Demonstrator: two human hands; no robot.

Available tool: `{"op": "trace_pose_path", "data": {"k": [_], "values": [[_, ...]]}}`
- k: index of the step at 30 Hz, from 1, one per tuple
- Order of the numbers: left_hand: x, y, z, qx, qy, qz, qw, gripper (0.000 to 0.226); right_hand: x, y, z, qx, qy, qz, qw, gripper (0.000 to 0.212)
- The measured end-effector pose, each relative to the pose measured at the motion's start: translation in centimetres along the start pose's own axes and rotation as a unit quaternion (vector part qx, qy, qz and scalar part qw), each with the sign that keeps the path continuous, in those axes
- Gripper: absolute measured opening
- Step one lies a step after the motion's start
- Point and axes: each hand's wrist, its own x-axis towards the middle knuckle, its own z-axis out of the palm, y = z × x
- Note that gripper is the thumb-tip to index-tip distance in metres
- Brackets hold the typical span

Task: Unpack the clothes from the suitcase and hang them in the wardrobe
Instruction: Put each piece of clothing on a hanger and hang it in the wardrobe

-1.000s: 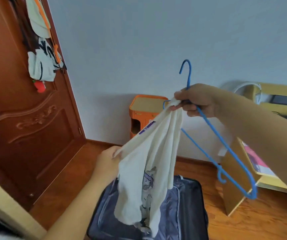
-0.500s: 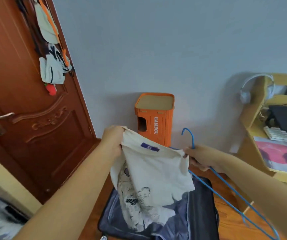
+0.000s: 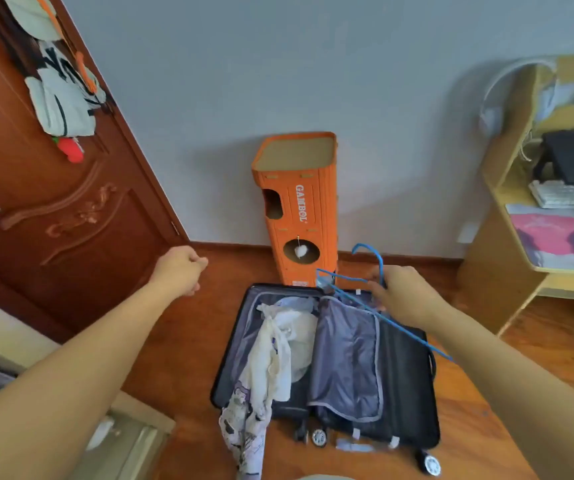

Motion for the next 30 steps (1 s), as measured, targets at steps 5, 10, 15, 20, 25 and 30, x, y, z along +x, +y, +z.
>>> {"op": "trace_pose_path", "data": {"k": [5,10,15,20,25,30], "values": [[-5.2,-13.5,10.8,0.032,-0.195,-0.167,0.966,0.014,1.1,10.1,12.2,0.024,-0.066,0.199,0.977,0.021],[-7.2,-22.0,21.6,0.037,-0.287,-0.319,0.903,0.015,3.0,15.4,21.5,0.116,-0.071,0.287,0.948,0.013],[-0.1,-29.7,39.1,0.076,-0.337,-0.251,0.904,0.021,9.6,23.1,33.8,0.218,-0.023,0.342,0.914,0.014],[10.6,-37.2,59.3,0.143,-0.316,-0.112,0.931,0.024,14.0,31.8,47.0,0.249,0.037,0.374,0.893,0.020],[19.5,-43.4,71.9,0.217,-0.185,-0.075,0.955,0.040,16.9,37.5,55.8,0.253,0.067,0.357,0.897,0.019],[27.6,-48.1,77.6,0.223,-0.185,-0.065,0.955,0.065,19.0,40.3,60.0,0.292,0.083,0.328,0.895,0.020]]}}
